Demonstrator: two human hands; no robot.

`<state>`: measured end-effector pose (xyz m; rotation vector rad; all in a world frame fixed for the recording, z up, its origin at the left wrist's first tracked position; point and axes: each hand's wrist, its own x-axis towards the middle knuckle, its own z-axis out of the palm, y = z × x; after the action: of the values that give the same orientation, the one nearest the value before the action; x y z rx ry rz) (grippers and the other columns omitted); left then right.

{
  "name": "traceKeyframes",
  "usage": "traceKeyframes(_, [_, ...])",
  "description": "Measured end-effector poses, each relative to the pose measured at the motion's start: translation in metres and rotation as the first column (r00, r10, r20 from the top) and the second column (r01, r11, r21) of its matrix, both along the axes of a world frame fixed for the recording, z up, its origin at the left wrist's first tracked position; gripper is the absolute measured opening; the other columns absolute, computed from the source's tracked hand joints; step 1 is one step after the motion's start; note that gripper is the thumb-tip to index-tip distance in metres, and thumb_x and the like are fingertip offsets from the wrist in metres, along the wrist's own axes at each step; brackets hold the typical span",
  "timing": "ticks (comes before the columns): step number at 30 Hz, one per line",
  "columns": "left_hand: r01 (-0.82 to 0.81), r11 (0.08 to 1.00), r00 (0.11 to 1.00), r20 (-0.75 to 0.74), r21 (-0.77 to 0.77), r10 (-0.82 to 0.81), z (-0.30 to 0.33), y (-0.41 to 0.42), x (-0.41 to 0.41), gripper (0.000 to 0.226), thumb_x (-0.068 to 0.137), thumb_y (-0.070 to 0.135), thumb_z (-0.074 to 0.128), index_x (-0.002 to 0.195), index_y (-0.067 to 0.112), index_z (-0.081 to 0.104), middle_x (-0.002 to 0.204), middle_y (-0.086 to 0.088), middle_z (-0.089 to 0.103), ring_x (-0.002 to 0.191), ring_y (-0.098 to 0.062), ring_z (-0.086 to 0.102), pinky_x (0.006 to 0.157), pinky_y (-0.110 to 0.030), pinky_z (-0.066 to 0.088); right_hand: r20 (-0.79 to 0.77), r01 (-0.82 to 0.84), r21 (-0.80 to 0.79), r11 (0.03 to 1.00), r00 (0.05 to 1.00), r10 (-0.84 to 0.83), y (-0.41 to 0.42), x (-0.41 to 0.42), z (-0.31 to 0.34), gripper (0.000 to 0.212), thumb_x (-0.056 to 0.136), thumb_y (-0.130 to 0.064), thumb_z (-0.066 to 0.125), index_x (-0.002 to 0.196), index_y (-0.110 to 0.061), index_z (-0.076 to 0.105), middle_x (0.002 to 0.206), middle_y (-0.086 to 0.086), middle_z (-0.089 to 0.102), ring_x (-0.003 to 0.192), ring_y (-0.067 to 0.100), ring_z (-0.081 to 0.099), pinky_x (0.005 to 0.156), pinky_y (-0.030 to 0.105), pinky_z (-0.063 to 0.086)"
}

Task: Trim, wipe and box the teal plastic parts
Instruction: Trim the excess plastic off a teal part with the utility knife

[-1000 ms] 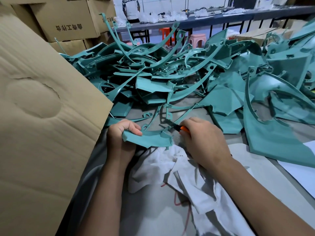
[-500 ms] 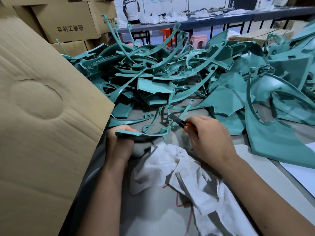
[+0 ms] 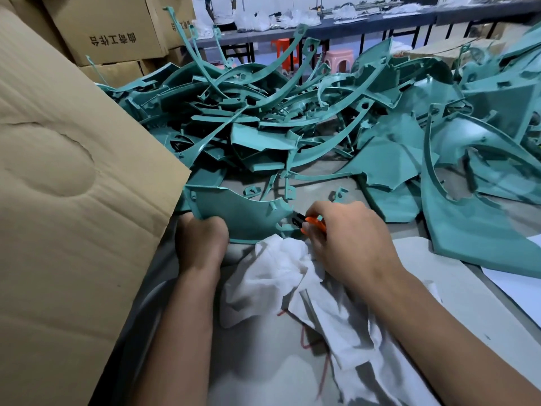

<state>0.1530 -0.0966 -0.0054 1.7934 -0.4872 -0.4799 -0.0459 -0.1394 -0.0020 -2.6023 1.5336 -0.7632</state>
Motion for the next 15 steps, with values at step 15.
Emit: traceKeyframes(15, [-0.016,0.999,1.0,0.003,0.037,0.016,0.0034,0.002,-0.0035,0.044,0.07,-0.005,0.052,0.111,0.003,0.064,0.109,-0.015,0.071,0.105,-0.041,0.064,0.092,-0.051,0.058,0.043,0.05,0.107,0.993,0.998,-0.055,-0.0018,-0.0005,-0.0015,0.022,0.1,-0.039,0.061,0.097,-0.022,0.074,0.08,0.003,0.071,0.078,0.029,0.064,0.068,0.037,0.056])
